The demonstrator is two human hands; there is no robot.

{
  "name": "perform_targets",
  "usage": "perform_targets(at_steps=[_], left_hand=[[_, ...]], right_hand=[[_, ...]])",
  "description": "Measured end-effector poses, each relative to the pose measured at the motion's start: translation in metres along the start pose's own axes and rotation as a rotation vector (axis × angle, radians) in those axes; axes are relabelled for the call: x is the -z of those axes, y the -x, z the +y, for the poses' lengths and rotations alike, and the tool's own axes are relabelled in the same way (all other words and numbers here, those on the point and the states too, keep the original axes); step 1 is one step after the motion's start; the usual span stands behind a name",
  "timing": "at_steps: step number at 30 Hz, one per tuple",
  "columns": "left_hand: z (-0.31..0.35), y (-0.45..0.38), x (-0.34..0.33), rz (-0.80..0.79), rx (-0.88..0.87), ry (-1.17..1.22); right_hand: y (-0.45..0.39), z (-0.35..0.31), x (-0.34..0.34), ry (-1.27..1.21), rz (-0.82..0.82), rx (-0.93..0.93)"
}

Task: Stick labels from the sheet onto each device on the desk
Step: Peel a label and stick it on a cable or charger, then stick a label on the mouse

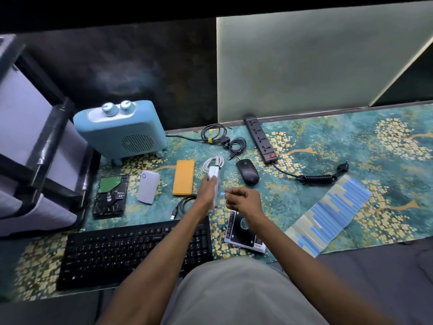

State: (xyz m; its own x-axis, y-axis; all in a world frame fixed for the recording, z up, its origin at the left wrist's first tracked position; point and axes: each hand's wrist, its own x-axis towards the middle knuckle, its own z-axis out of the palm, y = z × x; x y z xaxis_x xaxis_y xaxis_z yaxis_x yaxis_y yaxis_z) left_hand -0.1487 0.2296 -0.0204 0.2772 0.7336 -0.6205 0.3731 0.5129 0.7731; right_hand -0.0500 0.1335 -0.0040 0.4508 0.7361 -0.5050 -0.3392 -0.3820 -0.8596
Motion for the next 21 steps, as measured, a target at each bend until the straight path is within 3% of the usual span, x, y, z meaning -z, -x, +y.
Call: perform_targets(at_steps=[4, 8, 13, 16, 19, 21], left_hand=[[-0.006, -0.006, -0.023, 0.109, -0.033, -0.527], [0.005, -0.006, -0.043, 0.264, -0.108, -0.799], [0.012, -0.023, -0.052, 0.259, -0.104, -0.901], [0.017, -0.026, -0.059, 0.363, -0.134, -0.968], [0.029, -0.026, -0.072, 0.477, -0.351, -1.019], [0.04, -0.026, -0.087, 0.395, -0.47, -0.995]], right_hand=[[0.003, 0.001, 0.011, -0.011, 0.07, -0.003], [0.006, 0.006, 0.039, -0.023, 0.202, -0.004], [0.014, 0.013, 0.069, -0.054, 0.291, -0.01], [0.016, 0.012, 0.079, -0.067, 0.327, -0.01], [0.016, 0.012, 0.087, -0.08, 0.361, -0.013], [0.019, 0.013, 0.092, -0.083, 0.375, -0.013]])
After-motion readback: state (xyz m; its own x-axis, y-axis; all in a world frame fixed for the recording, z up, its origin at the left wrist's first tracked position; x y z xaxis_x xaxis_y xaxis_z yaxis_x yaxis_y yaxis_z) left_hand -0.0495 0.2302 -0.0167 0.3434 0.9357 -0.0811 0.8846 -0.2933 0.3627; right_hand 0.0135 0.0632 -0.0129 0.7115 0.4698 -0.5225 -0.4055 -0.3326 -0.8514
